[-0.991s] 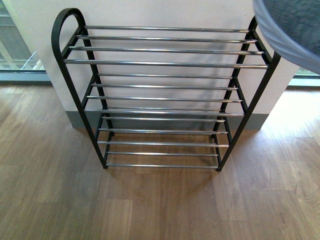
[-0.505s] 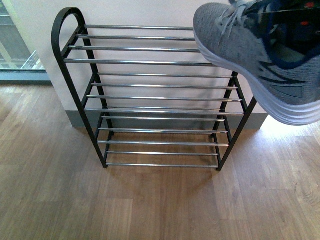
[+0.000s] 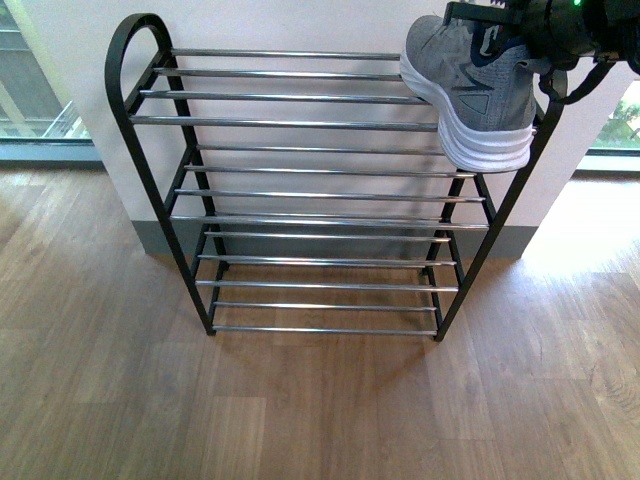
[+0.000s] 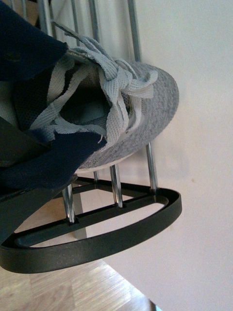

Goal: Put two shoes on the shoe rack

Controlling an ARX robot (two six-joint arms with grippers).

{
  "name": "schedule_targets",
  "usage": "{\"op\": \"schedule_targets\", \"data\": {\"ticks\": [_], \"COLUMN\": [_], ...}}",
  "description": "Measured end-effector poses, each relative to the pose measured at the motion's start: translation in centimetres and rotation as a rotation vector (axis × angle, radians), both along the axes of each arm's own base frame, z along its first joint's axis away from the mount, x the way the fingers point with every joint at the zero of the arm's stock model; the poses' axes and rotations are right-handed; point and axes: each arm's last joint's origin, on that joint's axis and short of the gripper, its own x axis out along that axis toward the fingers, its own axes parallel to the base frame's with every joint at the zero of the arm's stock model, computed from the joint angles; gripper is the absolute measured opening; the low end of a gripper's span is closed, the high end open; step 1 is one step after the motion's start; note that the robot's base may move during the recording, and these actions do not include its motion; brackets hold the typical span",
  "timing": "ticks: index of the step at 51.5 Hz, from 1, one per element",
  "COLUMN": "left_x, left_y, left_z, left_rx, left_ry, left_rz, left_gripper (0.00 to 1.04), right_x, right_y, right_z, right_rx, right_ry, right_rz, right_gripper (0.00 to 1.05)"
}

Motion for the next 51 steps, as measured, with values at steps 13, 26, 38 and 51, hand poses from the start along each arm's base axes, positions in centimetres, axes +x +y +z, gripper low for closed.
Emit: {"op": "schedule_targets", "data": {"ticks": [13,26,38,51], "left_x": [0.0,0.0,0.0,0.0], "left_y": [0.0,0.0,0.0,0.0], "left_z": [0.0,0.0,0.0,0.0], "left_rx": [0.000,0.000,0.000,0.000], "left_ry": [0.000,0.000,0.000,0.000], "left_rz": [0.000,0.000,0.000,0.000], "left_gripper": [0.02,0.02,0.02,0.02], "right_x": [1.6,1.7,1.0,-4.0], "right_y": [-3.3,-3.2,-3.0,-2.9], "right_z": [0.3,0.4,0.9,5.1], "right_rx": [0.066,0.072,0.089,0.121], "right_ry": [-0.005,-0.024,-0.013,0.118], "right_rz": [-0.194,-0.197,-0.147,0.145], "right_gripper": [0.01,0.01,0.36,0.73]}}
